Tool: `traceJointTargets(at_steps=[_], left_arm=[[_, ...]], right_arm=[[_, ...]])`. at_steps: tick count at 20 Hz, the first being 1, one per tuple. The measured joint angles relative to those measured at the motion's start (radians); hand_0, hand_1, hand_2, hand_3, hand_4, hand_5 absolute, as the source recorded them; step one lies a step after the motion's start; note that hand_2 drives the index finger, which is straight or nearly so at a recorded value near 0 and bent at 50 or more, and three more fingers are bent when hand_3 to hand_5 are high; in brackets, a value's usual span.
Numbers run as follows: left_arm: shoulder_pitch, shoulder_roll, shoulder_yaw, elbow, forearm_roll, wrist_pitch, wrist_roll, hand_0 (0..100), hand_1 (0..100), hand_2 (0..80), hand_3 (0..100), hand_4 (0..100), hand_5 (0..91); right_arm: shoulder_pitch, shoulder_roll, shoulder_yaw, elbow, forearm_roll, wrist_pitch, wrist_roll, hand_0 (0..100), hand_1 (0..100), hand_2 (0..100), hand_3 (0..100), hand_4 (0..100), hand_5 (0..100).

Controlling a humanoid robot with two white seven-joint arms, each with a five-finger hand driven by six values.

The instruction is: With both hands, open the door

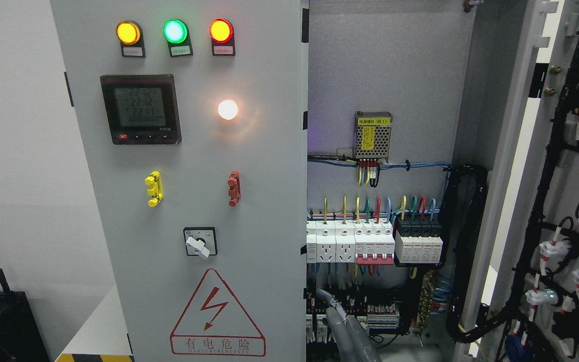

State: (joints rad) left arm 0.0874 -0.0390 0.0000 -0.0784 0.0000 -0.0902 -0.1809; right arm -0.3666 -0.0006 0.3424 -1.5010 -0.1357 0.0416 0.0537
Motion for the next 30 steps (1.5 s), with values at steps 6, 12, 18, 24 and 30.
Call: traceJointTargets(at_steps=[6,12,18,24,30], left_arm=[[0.000,0.000,0.000,0.000,0.000,0.001,0.000,0,0,0.0,0,3,0.0],[0.000,0.000,0.000,0.000,0.000,0.001,0.000,0,0,0.0,0,3,0.0],[0.000,0.000,0.000,0.000,0.000,0.001,0.000,0,0,0.0,0,2,0.0],[0.000,0.000,0.000,0.000,0.000,0.001,0.000,0,0,0.0,0,3,0.0],[0.000,0.000,0.000,0.000,0.000,0.001,0.000,0,0,0.0,0,3,0.0]], right_arm=[[-0.029,0.000,0.000,0.029,-0.009,0.007,0.000,22,0,0,0,0,0],[-0.049,0.000,0.002,0.048,-0.033,0.015,0.000,22,0,0,0,0,0],[-0.065,0.000,0.005,0.065,-0.055,0.016,0.001,22,0,0,0,0,0],[-0.075,0.001,0.008,0.078,-0.064,0.029,0.001,22,0,0,0,0,0],[-0.083,0.001,0.011,0.085,-0.092,0.045,0.001,22,0,0,0,0,0]])
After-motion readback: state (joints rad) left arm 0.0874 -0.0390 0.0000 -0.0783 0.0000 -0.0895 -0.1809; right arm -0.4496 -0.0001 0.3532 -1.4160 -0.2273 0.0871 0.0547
